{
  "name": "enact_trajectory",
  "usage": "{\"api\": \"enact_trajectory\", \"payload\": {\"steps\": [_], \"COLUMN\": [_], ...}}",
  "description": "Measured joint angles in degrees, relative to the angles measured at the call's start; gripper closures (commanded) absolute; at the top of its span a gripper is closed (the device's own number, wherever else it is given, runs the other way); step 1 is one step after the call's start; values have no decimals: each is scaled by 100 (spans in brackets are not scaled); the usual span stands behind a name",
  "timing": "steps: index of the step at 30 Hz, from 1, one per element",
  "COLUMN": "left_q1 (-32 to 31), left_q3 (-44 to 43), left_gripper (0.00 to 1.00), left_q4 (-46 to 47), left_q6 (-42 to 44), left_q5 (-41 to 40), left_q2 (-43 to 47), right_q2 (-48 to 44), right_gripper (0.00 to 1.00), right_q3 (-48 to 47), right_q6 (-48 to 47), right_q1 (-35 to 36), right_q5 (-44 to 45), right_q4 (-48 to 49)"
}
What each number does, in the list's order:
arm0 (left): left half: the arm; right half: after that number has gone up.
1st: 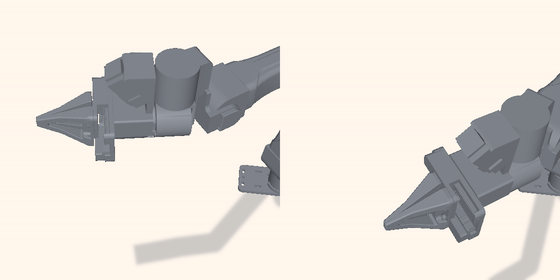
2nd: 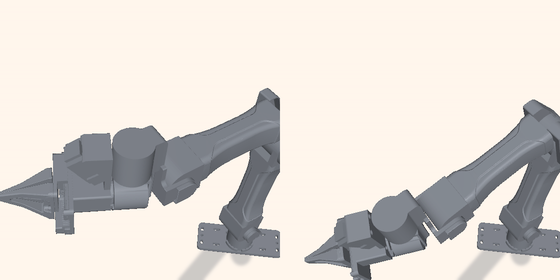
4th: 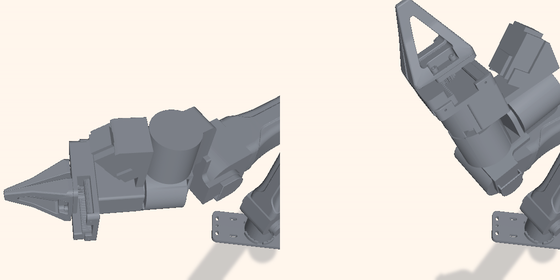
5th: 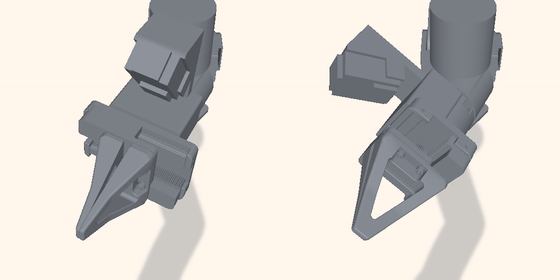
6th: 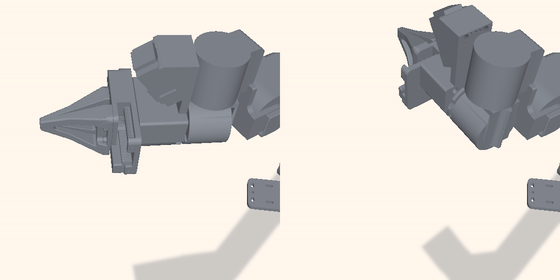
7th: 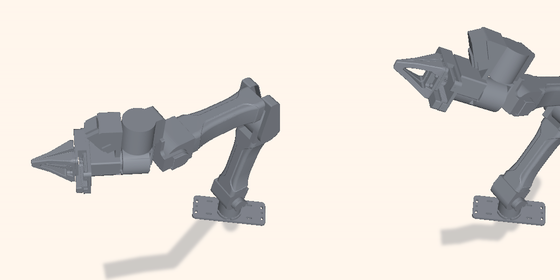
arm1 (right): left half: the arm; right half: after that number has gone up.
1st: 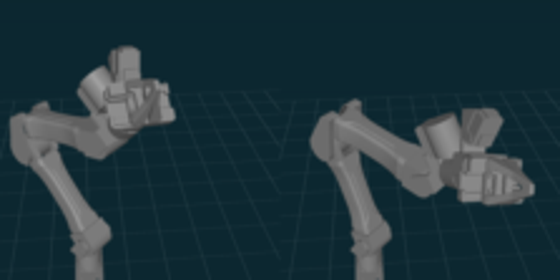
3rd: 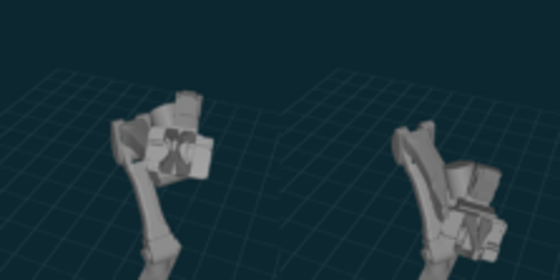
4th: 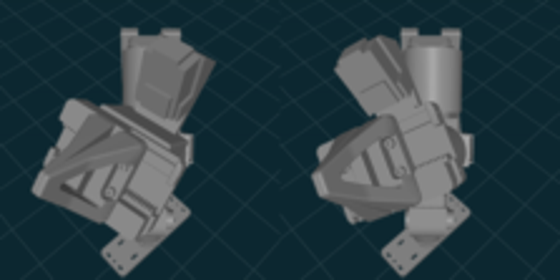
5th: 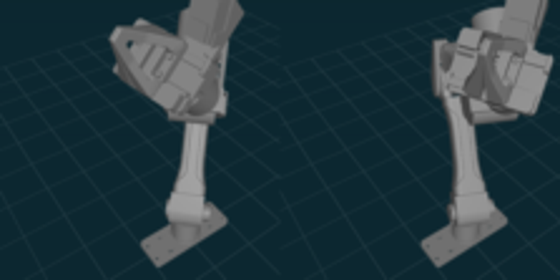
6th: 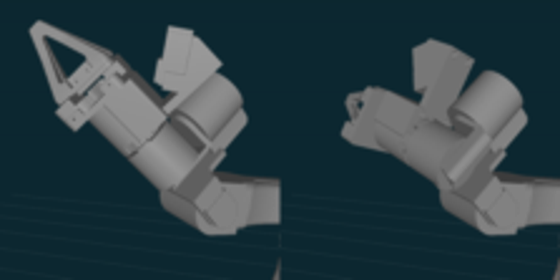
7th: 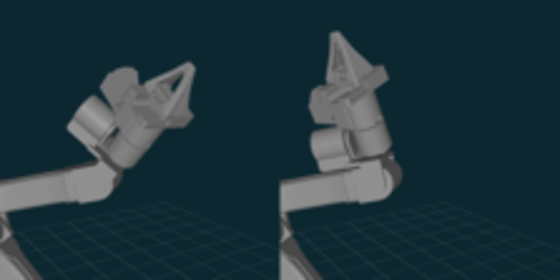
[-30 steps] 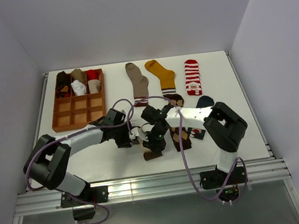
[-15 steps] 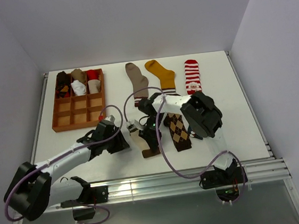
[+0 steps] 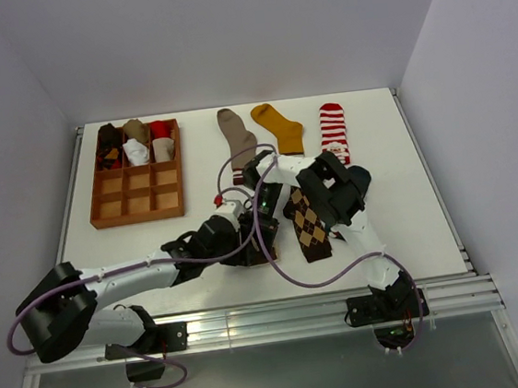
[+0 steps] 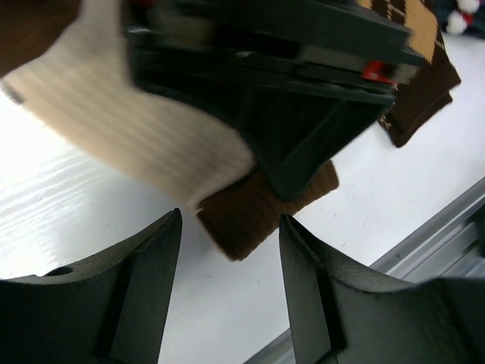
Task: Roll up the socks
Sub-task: Roll the sock at the center of the board.
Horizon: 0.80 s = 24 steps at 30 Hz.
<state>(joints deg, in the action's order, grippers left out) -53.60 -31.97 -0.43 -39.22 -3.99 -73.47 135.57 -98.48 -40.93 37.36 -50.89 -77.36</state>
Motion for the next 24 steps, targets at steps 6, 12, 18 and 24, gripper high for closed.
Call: {"api": "enact_trajectory", "payload": {"steps": [6,12,18,24], "left_q1": [-201,-199,-199,-199], "left_q3": [-96,-96,-96,50], "left_gripper": [40,40,46,60], "left_q4": [442,728,942,1217], "left_q6": [544,817,863,800], "left_q5": [-42,-9,175,378], "left_q2": [-396,-595,-778,-796], "right_q2": [68,76,87,92], "right_gripper": [85,85,85,84], "right_q3": [-55,-59,-61,-61], "right_q6": [42,87,107,168], "right_q1": [-17,-35,-55,-61], "right_q5": [-11,20,24,26], "right_q4": [-114,-142,-166,-160]}}
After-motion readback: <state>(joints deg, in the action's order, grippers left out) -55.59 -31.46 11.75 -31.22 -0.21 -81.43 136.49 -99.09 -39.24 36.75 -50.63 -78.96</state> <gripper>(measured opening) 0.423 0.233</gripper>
